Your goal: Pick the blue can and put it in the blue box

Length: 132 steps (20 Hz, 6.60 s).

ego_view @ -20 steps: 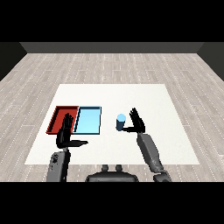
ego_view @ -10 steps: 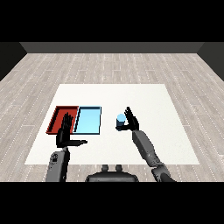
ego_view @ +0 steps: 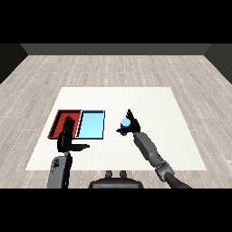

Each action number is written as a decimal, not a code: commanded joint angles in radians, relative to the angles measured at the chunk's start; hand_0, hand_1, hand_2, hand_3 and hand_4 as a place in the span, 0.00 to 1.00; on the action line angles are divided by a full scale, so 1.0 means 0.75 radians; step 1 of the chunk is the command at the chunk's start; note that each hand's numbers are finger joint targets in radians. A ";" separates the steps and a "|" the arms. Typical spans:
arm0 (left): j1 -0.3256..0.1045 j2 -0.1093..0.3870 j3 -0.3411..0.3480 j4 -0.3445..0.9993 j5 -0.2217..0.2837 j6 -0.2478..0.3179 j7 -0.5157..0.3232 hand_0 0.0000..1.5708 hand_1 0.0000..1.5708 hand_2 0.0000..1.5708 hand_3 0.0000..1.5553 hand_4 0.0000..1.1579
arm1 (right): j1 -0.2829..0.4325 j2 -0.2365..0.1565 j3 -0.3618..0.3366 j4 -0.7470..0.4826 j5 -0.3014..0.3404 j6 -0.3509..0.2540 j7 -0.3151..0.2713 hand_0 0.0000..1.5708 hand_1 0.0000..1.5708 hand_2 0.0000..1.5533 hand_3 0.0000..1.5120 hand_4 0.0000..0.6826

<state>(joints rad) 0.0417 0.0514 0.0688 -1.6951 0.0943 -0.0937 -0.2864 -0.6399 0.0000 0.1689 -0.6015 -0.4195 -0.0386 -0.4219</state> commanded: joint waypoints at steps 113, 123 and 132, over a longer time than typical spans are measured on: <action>-0.618 -0.069 -0.762 0.656 0.210 0.617 0.099 0.00 0.00 0.00 0.00 0.00 | 0.199 0.000 0.298 -1.269 0.881 -0.291 0.830 0.96 0.96 0.94 0.91 0.80; -0.600 -0.068 -0.829 0.662 0.276 0.628 0.020 0.00 0.00 0.00 0.00 0.00 | 0.119 0.000 0.352 -1.136 0.747 -0.385 0.737 0.93 0.93 0.94 0.92 0.85; -0.632 -0.063 -0.714 0.716 0.269 0.640 0.045 1.00 1.00 1.00 0.97 1.00 | 0.005 0.000 0.406 -1.048 0.662 -0.506 0.743 0.94 0.94 0.94 0.91 0.82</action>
<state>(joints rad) -0.4507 0.0034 -0.5029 -1.1602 0.3165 0.3985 -0.2544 -0.5274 -0.0007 0.4548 -1.5008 0.1404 -0.3373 0.1630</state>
